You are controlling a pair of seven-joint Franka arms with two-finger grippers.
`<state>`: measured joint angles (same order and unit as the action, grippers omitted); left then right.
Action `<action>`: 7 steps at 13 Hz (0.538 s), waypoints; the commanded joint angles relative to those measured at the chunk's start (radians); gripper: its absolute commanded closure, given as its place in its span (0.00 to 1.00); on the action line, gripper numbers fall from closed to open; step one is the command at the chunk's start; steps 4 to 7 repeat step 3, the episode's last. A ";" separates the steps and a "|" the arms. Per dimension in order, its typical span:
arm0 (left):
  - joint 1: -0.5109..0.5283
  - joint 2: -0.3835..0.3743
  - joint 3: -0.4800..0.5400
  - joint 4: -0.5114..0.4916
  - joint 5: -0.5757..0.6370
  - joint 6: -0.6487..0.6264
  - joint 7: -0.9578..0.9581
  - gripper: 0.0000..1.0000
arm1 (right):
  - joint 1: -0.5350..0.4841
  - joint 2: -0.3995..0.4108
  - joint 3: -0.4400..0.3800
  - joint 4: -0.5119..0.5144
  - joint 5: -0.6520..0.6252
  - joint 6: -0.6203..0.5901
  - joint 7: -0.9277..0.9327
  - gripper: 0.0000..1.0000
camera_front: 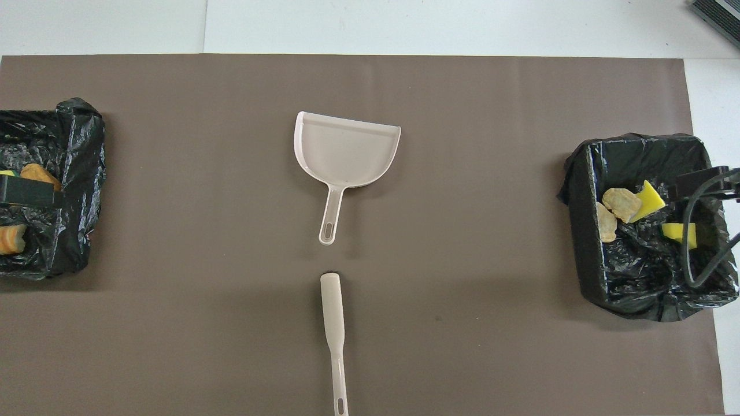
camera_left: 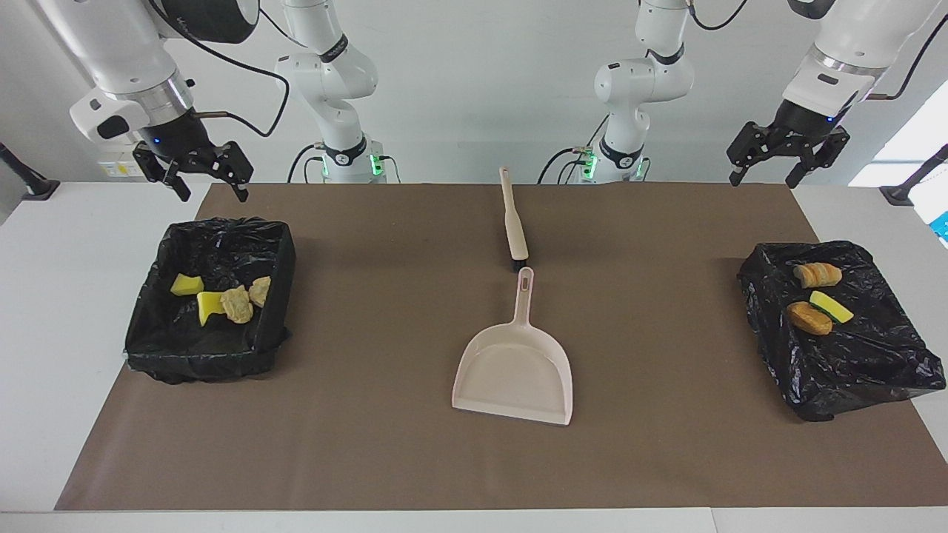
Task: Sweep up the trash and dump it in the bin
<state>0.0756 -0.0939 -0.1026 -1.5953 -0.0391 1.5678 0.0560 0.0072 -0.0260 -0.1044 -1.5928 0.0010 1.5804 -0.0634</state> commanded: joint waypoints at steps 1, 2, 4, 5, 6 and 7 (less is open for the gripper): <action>0.006 -0.006 -0.005 0.005 -0.019 -0.006 -0.045 0.00 | -0.009 -0.012 0.008 -0.006 0.016 -0.019 0.019 0.00; 0.001 -0.006 -0.006 0.002 -0.019 -0.006 -0.048 0.00 | -0.009 -0.014 0.009 -0.004 0.014 -0.025 0.019 0.00; -0.002 -0.015 -0.006 -0.006 -0.019 -0.018 -0.047 0.00 | -0.007 -0.014 0.009 -0.004 0.016 -0.025 0.017 0.00; -0.002 -0.015 -0.006 -0.006 -0.019 -0.018 -0.047 0.00 | -0.007 -0.014 0.009 -0.004 0.016 -0.025 0.017 0.00; -0.002 -0.015 -0.006 -0.006 -0.019 -0.018 -0.047 0.00 | -0.007 -0.014 0.009 -0.004 0.016 -0.025 0.017 0.00; -0.002 -0.015 -0.006 -0.006 -0.019 -0.018 -0.047 0.00 | -0.007 -0.014 0.009 -0.004 0.016 -0.025 0.017 0.00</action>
